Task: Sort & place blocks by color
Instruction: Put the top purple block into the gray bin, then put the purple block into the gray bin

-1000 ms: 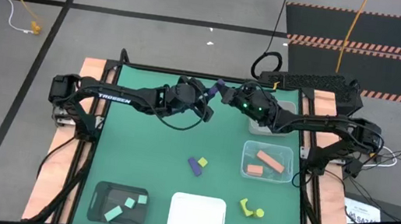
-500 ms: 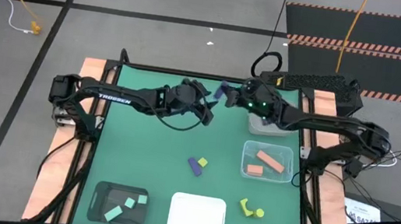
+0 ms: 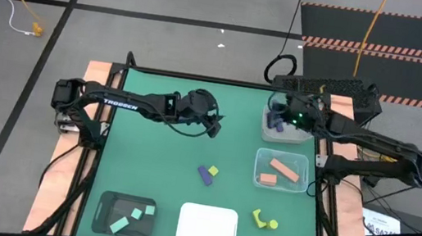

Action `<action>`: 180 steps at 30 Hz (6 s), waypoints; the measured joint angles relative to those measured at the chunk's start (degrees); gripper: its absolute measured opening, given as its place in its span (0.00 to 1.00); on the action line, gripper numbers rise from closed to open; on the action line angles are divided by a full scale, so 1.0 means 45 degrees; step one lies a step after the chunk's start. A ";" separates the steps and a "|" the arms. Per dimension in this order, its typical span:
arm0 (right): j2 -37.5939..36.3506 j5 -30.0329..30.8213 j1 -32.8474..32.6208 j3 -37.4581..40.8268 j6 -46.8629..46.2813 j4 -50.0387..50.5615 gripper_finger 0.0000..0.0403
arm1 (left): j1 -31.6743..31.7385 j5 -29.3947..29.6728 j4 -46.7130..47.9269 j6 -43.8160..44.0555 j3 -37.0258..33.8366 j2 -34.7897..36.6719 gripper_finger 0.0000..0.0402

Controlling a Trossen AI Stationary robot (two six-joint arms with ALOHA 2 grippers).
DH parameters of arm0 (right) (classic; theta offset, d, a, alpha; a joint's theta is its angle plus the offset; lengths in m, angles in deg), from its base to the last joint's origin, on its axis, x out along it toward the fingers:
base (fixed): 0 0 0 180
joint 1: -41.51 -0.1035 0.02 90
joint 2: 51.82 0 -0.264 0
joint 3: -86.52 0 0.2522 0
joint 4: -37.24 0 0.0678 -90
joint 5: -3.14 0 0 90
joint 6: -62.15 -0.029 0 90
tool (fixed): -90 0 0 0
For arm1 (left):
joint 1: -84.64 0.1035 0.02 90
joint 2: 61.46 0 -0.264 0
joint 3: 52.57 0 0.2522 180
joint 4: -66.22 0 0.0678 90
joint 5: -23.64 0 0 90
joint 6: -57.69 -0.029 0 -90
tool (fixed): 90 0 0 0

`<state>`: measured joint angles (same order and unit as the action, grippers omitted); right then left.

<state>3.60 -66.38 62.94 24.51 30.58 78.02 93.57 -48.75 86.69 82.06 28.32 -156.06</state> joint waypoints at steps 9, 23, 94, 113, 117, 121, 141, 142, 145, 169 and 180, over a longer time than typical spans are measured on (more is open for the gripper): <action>-0.0266 0.1805 0.0010 0.0206 0.0117 0.4074 0.09 | -0.0015 -0.2127 0.1063 -0.0181 0.0000 -0.0003 0.56; -0.0265 0.1747 -0.0005 0.1545 0.0219 0.3863 0.52 | -0.0373 -0.9366 0.3254 -0.6749 0.0005 -0.0003 0.56; -0.0263 -0.1594 -0.0121 0.1525 0.0508 -0.3849 0.69 | -0.0553 -0.2589 0.2234 -0.8055 -0.0005 0.0012 0.26; -0.0263 -0.1557 -0.0117 0.1525 -0.0011 -0.4427 0.69 | 0.0060 0.0996 -0.2840 -0.4614 -0.0010 0.0012 0.26; -0.0263 -0.1507 -0.0112 0.1530 0.0234 -0.4488 0.69 | -0.0072 0.1206 -0.4132 -0.4475 -0.0005 0.0012 0.26; -0.0263 -0.1589 -0.0121 0.1540 0.0271 -0.5438 0.69 | -0.0182 0.1557 -0.4744 -0.4607 -0.0005 0.0012 0.26; 0.2005 -0.3226 -0.1273 0.1540 0.0485 -1.4000 0.69 | -0.0283 0.1931 -0.7346 -0.5679 -0.0005 0.0017 0.26; 0.2348 -0.3236 -0.1353 0.1540 0.0490 -1.4558 0.69 | -0.0311 0.1901 -0.7350 -0.5683 -0.0005 0.0017 0.26; 0.3179 -0.3201 -0.1443 0.1540 0.0504 -1.5921 0.69 | -0.0391 0.1894 -0.7345 -0.5689 -0.0005 0.0017 0.26; 0.4695 -0.2558 -0.1518 0.1540 -0.0940 -1.7515 0.09 | -0.1039 0.1985 -0.6842 -0.5600 0.0000 0.0031 0.36; 0.3316 -0.2883 -0.0978 0.1535 0.0297 -1.4489 0.09 | -0.1064 0.1791 -0.6753 -0.4678 0.0010 0.0036 0.49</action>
<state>18.52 -79.36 58.55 31.42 31.92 12.81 88.78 -40.70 56.30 61.01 28.36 -155.90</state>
